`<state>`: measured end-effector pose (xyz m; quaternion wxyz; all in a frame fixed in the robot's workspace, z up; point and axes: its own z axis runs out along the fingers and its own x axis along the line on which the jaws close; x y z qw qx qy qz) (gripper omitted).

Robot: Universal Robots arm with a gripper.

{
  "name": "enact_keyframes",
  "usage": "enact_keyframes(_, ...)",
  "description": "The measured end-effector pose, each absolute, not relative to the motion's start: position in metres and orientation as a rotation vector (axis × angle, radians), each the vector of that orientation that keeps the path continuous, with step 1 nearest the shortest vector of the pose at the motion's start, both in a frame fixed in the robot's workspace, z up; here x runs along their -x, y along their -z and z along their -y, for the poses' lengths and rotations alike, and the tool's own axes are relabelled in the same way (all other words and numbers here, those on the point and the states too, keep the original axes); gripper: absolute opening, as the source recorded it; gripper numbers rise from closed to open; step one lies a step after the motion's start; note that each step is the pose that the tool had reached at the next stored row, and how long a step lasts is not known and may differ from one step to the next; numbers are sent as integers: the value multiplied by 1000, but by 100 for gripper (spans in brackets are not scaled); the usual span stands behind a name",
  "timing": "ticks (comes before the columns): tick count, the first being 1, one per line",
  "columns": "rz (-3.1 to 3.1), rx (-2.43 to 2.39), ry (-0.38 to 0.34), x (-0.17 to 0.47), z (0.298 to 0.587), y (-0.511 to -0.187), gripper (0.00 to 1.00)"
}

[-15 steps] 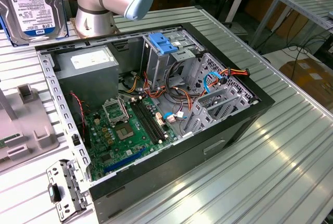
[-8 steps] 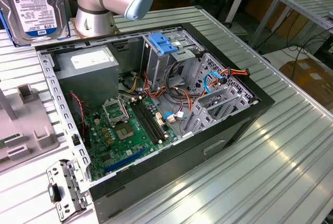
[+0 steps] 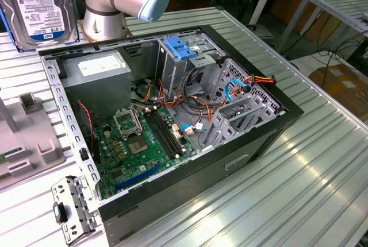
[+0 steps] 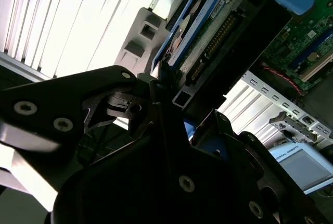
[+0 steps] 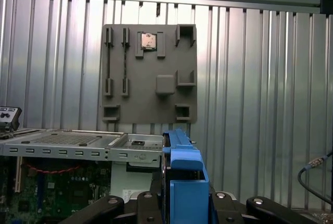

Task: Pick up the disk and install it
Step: 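Pick up the disk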

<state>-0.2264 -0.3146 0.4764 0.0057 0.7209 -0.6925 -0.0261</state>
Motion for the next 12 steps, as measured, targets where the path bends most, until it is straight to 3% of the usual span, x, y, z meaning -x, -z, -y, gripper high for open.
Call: enact_keyframes(12, 2168, -2257, 82, 223, 317, -476, 37)
